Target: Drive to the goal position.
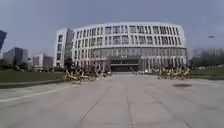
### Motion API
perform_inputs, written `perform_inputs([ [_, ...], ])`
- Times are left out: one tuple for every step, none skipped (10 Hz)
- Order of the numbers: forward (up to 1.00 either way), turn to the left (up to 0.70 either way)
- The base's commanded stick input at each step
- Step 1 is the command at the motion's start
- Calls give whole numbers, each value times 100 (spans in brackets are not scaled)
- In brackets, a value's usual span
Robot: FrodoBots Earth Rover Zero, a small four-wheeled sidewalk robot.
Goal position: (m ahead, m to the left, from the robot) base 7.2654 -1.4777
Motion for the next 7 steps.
perform_inputs([
  [70,0],
  [70,0],
  [70,0],
  [70,0],
  [70,0],
  [70,0],
  [70,0],
])
